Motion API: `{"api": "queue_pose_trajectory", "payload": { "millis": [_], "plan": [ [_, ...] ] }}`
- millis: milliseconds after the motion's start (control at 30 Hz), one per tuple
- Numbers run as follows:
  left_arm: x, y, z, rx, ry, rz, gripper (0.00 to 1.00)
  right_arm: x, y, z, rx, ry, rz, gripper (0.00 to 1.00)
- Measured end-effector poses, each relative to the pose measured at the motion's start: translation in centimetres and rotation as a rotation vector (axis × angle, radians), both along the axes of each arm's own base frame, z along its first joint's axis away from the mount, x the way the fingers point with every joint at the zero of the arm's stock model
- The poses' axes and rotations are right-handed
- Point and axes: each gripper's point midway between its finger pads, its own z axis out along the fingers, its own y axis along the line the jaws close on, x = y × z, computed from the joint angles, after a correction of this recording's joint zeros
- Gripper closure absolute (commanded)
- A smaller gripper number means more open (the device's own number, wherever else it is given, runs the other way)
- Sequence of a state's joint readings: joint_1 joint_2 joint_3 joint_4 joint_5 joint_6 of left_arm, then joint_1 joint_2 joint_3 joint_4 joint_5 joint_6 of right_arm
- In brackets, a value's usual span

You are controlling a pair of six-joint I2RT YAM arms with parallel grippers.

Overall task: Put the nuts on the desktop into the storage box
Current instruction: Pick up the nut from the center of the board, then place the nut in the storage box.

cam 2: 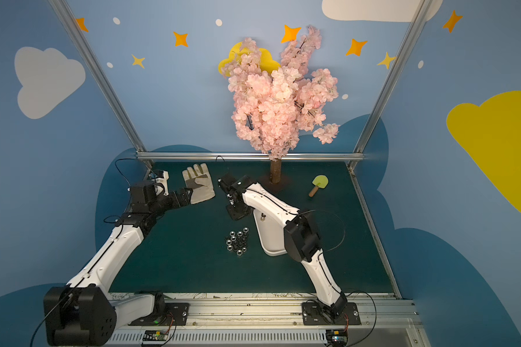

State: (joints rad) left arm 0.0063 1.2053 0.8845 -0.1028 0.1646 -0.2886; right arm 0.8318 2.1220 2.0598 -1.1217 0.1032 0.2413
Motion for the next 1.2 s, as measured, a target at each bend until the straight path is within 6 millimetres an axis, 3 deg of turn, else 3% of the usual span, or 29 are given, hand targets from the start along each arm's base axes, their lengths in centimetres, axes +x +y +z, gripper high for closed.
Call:
{"api": "queue_pose_trajectory", "payload": {
  "millis": [100, 167, 300, 433, 667, 933, 1200],
  "plan": [
    [0.0, -0.1, 0.0, -0.006, 0.001, -0.004, 0.0, 0.6, -3.9, 4.2, 0.052, -0.059, -0.074, 0.91],
    [0.0, -0.2, -0.1, -0.012, 0.004, -0.008, 0.0, 0.5, -6.5, 4.9, 0.053, -0.063, -0.122, 0.91],
    [0.0, -0.4, -0.1, -0.016, 0.003, -0.016, 0.0, 0.2, -11.1, 1.9, -0.017, 0.004, -0.202, 0.91],
    [-0.1, -0.4, -0.3, -0.014, 0.01, -0.019, 0.0, -0.7, -13.7, -2.1, -0.096, 0.099, -0.239, 0.91],
    [-0.1, -0.4, -0.3, -0.013, 0.012, -0.02, 0.0, 0.7, -14.5, -5.4, -0.14, 0.153, -0.262, 0.89],
    [-0.3, -0.4, -0.7, -0.001, 0.027, -0.026, 0.0, 3.7, -13.3, -9.8, -0.175, 0.198, -0.245, 0.89],
    [-0.4, -0.3, -0.9, 0.009, 0.033, -0.026, 0.0, 4.5, -11.8, -11.6, -0.177, 0.223, -0.218, 0.86]
  ]
}}
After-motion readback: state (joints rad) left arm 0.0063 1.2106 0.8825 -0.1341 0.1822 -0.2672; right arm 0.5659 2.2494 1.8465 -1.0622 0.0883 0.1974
